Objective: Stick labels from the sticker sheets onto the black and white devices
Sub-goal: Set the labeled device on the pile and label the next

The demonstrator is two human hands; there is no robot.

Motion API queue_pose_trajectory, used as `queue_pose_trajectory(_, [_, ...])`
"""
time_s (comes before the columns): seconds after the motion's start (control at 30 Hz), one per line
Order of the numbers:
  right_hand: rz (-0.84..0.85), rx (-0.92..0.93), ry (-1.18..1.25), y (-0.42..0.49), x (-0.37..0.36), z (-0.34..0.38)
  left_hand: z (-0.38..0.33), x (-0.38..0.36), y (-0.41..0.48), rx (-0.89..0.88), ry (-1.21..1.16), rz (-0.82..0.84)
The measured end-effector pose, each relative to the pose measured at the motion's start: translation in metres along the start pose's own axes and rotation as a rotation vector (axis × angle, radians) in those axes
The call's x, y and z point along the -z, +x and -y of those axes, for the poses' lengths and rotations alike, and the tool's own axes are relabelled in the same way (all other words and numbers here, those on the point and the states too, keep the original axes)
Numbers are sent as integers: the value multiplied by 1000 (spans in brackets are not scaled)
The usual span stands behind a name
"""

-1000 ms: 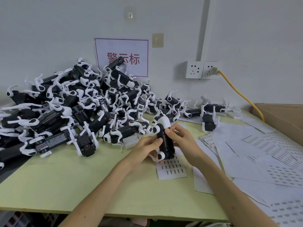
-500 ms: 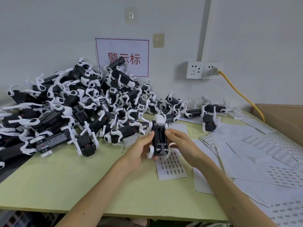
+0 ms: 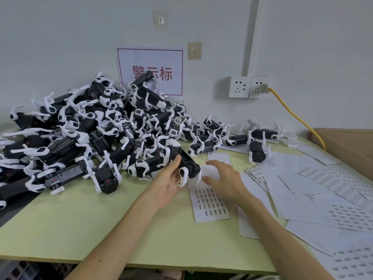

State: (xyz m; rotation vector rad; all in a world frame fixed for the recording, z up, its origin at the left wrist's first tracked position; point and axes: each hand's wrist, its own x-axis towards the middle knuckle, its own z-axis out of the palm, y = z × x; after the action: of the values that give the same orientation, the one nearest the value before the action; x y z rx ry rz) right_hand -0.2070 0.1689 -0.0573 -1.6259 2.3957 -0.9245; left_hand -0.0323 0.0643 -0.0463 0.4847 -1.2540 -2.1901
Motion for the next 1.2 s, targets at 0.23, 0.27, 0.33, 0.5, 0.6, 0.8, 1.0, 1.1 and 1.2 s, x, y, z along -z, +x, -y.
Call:
queue_pose_trajectory(0.23, [107,6,-66,-1,-4,-3,2,7,5,19,-21,57])
queue_pose_trajectory(0.27, [80,8,-45,-1,-3,-2,1,8,5,26,-53,75])
queue_pose_trajectory(0.33, [-11,22,19,-2,0,1,-1,9,4,24,-51,92])
queue_pose_trajectory(0.5, [-213,-14,475,-2,12,5,-2,0,-2,28,25,-33])
queue_pose_trajectory(0.6, [-250,7,644,-3,15,6,-2,-6,-8,63,164,55])
queue_pose_trajectory(0.8, [-249,16,450,-1,7,6,-1,-11,-16,56,338,142])
queue_pose_trajectory(1.0, [-339,101,312,-2,9,4,0,-11,-14,49,349,155])
queue_pose_trajectory(1.1, [-324,176,285,-1,11,5,0,-11,-14,50,337,173])
queue_pose_trajectory(1.2, [-266,234,269,-1,9,5,0,-11,-14,33,322,149])
